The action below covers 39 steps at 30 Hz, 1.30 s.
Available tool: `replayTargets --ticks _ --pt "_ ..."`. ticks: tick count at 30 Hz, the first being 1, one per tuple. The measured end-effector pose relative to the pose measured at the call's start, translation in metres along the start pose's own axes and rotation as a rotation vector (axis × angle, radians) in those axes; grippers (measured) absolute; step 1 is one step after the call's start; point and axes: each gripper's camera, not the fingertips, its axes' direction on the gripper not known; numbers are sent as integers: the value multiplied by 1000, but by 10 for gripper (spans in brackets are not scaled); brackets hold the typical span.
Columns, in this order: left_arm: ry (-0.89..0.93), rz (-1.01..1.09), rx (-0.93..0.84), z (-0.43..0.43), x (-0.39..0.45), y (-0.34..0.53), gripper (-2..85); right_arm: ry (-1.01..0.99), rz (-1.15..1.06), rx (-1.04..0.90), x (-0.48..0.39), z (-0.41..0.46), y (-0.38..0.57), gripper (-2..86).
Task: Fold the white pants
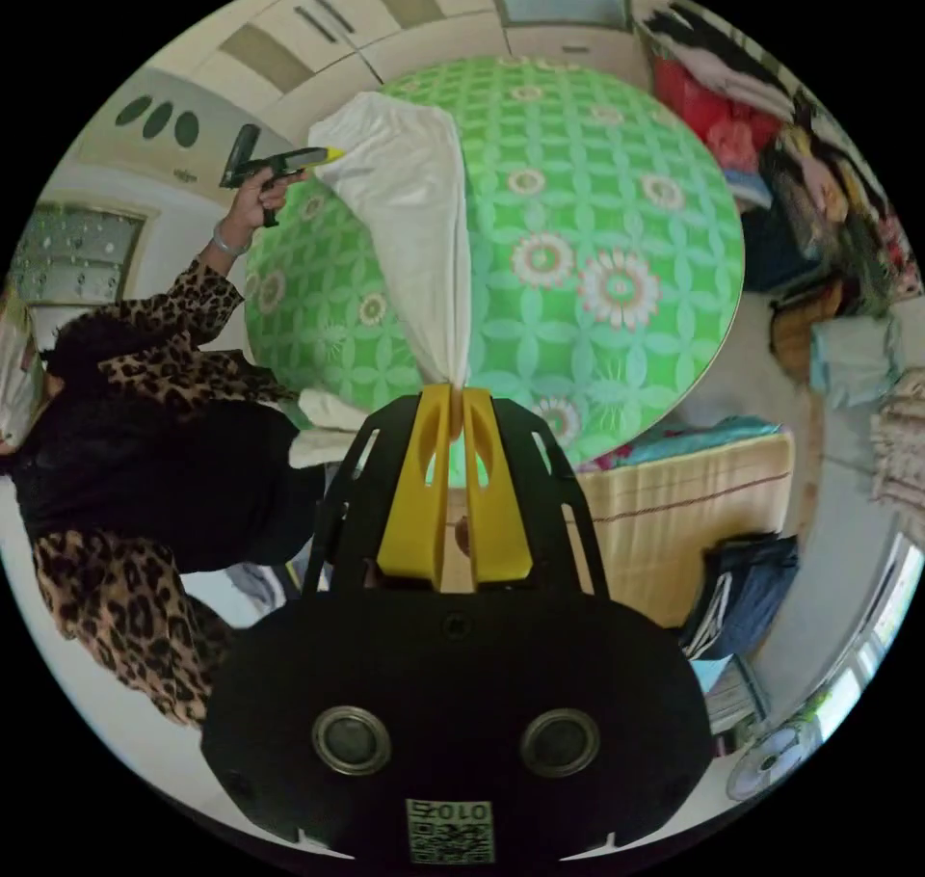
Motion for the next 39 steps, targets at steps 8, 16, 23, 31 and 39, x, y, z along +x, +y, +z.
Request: replayTargets --ticks 8,16,23,31,39 --pt "-75 10 -104 64 20 -18 -2 -60 665 -11 241 144 93 29" --pt "-171 42 -167 111 27 -37 -2 -482 653 459 202 215 281 175" --pt "-150 25 -219 138 26 -38 -2 -723 706 578 192 342 365 232" --pt "-167 81 -254 144 36 -52 -2 -756 728 674 195 340 398 46" --pt "-186 165 -331 153 26 -70 -3 -527 640 589 146 186 411 39"
